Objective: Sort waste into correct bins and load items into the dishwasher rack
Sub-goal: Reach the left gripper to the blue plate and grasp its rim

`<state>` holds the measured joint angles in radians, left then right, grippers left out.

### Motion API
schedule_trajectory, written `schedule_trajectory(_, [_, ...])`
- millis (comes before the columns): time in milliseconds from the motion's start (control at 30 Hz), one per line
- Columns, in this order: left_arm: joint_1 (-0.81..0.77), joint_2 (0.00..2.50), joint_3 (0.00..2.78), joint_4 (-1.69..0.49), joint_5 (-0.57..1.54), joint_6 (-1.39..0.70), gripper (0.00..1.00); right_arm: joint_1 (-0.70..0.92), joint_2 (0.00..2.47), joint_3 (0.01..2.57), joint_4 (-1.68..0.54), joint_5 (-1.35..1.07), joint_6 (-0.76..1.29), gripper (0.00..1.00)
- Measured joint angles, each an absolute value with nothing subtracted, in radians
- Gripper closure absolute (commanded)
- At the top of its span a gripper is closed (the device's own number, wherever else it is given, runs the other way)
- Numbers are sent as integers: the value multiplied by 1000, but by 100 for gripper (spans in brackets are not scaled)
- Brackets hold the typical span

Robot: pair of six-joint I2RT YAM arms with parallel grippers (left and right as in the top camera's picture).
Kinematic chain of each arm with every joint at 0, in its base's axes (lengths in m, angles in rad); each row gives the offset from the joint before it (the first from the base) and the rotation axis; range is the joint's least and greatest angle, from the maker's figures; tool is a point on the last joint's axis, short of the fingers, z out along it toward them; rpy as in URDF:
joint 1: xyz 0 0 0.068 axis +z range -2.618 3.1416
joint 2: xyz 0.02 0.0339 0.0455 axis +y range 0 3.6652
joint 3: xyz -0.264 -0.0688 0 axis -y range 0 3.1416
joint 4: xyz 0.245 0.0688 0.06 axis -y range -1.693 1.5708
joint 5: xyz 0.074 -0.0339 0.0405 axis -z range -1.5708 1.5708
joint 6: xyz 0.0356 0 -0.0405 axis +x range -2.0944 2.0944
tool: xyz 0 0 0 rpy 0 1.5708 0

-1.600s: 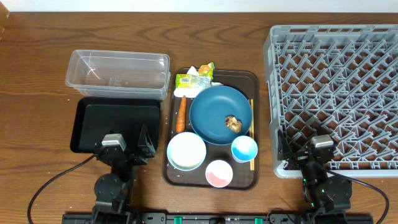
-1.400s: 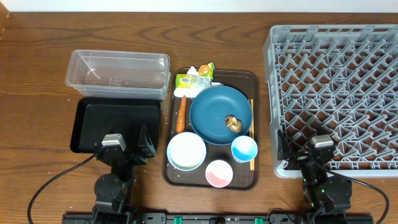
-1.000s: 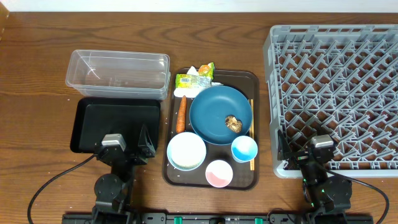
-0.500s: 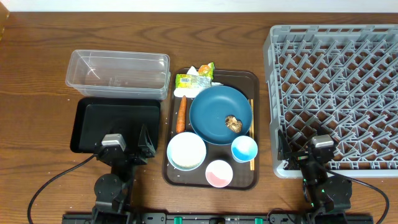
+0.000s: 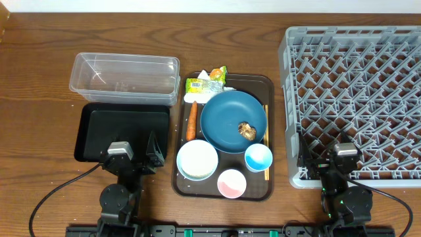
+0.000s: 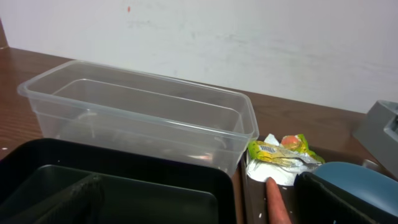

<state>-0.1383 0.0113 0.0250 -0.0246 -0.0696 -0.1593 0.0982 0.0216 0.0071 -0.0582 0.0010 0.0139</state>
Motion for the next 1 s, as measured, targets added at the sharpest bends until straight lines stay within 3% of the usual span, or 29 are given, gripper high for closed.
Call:
schedule_trajectory(300, [-138,39,48,-26,-2,-159,2,98,25,18,47,-3,77,1])
schedule_trajectory(467, [-138,210,257,-155,4,-159,2,98,107,171,-59,9,119,1])
schedule_trajectory(600, [-138,460,510,-329,29,-160,2,98,298,392,-228,16,130,1])
schedule_trajectory(833, [-138,981,926,-614,230,-158,2,98,837,895,-595,-40,73,1])
schedule_trajectory(1000, [-138,1188,1104,-735,383,-158,2,98,1101,1152,-723,-120,37,1])
